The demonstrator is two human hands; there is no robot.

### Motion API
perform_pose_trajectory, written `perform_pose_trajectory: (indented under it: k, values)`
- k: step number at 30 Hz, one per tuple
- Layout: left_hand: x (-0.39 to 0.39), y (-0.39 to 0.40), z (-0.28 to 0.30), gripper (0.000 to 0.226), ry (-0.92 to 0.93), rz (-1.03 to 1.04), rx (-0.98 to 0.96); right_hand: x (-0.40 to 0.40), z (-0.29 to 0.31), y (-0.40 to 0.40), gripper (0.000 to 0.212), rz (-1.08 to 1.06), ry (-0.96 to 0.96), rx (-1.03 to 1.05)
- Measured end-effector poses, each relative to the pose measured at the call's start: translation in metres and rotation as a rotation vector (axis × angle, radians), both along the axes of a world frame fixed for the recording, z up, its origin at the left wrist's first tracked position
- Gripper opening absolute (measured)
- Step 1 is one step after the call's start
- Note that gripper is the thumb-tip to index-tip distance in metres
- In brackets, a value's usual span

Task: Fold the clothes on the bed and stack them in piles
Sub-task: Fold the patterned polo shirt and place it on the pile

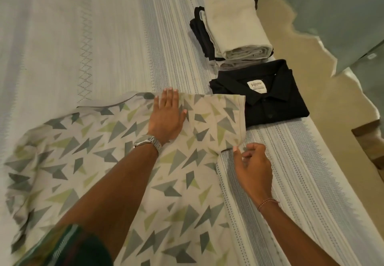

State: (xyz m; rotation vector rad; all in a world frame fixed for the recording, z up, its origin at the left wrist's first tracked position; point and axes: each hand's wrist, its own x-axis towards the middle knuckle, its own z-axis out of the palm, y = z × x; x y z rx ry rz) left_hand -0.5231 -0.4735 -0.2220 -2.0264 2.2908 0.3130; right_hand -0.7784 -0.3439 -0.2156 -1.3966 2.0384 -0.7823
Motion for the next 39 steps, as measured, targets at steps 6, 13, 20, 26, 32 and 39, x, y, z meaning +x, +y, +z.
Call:
perform_pose_trajectory:
  k: [6,13,20,26,32,39]
  values:
    - [-0.034,0.081,0.01,0.023,0.157,-0.368,-0.299,0.003,-0.001,0.05,0.027,0.172,0.035,0.116]
    - [-0.079,0.169,0.019,0.017,0.095,-0.814,-0.084,-0.003,0.015,0.115,0.028,0.387,0.007,0.553]
    - [-0.097,0.207,0.044,0.022,-0.088,-0.757,0.016,-0.037,0.013,0.215,0.054,0.547,0.008,0.676]
    - [-0.111,0.247,0.063,0.025,-0.274,-0.611,-0.112,-0.06,0.028,0.302,0.051,0.26,-0.049,0.557]
    - [-0.121,0.3,0.052,0.028,-0.211,-0.68,-0.082,-0.057,0.035,0.357,0.041,0.162,0.045,0.51]
    - [-0.121,0.305,0.049,0.019,-0.172,-0.695,-0.107,-0.077,0.034,0.383,0.058,0.185,-0.068,0.47]
